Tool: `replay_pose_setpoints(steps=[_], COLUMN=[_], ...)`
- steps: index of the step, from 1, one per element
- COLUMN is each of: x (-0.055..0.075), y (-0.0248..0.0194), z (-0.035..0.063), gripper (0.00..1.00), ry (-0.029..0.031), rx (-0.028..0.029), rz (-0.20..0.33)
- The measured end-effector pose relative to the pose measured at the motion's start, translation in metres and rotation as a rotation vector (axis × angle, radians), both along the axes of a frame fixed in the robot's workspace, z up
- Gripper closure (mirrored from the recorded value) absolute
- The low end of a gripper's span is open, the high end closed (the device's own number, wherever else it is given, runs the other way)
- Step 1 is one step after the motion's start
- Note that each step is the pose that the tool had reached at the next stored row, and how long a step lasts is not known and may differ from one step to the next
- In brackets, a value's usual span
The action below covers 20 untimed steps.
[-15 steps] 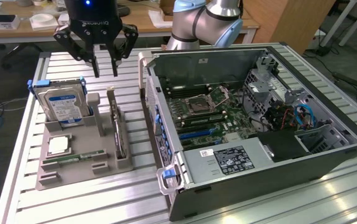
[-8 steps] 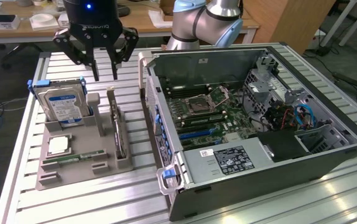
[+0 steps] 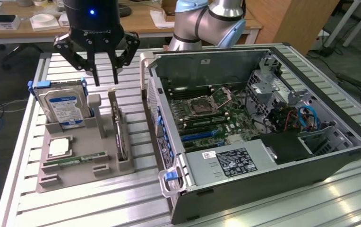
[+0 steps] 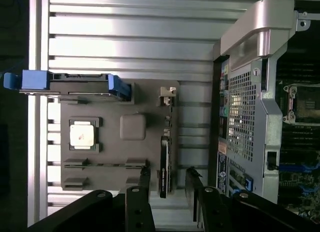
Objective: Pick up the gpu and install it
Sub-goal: 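Pick up the gpu and move the gpu toward the slot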
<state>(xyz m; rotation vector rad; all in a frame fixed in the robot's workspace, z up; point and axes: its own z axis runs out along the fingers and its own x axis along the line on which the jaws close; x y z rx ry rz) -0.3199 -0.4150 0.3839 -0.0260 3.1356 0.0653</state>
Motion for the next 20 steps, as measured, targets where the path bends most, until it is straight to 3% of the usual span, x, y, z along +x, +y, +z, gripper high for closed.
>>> replay_pose_setpoints(steps=[9,20], x=[0.000,0.000], y=[-0.0031,-0.0051], z=[-0.0116,-0.0124], gripper=[0.58,0.58], ry=[0.0007,0.0007], rx=[0.0001,0.0001], rz=[0.014,0.014])
